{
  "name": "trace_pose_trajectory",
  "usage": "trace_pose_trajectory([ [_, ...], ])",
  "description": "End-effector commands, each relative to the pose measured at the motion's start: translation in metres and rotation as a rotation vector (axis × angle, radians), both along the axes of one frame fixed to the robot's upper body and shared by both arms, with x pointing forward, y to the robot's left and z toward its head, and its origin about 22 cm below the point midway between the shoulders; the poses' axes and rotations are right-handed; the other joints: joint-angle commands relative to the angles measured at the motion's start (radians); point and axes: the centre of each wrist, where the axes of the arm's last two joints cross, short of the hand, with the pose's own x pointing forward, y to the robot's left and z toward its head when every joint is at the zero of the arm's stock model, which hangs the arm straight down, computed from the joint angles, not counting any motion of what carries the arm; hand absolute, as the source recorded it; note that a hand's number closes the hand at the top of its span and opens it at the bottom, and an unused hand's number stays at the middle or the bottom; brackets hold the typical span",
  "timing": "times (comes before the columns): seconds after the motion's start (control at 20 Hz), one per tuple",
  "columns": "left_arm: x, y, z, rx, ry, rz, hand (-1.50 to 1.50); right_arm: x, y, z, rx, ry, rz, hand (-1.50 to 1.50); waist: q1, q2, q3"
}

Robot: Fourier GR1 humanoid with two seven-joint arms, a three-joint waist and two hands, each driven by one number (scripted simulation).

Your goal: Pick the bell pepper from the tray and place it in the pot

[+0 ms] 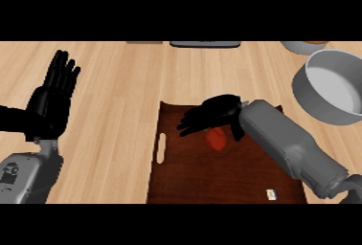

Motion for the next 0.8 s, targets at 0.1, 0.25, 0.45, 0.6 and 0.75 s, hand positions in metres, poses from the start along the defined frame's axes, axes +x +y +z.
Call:
trace_pose_trajectory([
  [0.1,0.005,0.011,0.010,0.010,-0.003,-0.003,0.00,-0.009,0.018,-0.023,0.019,0.042,0.100,-1.50,-0.002,0.000,0.000],
  [0.25,0.014,0.007,0.005,-0.004,-0.001,0.006,0.00,-0.019,0.000,-0.051,-0.007,0.057,0.106,-1.50,-0.004,0.002,0.000],
  [0.45,-0.002,0.001,0.005,-0.005,0.007,-0.020,0.00,-0.034,0.010,-0.065,0.005,0.064,0.195,1.50,0.004,0.000,0.001],
  [0.6,-0.002,-0.006,-0.004,0.000,-0.017,-0.003,0.00,-0.027,0.030,-0.044,0.069,0.052,0.275,1.50,-0.001,0.000,0.000],
  [0.75,0.006,-0.003,-0.004,0.004,-0.012,0.005,0.00,-0.032,0.021,-0.053,0.094,0.023,0.293,1.50,-0.001,0.004,0.000],
])
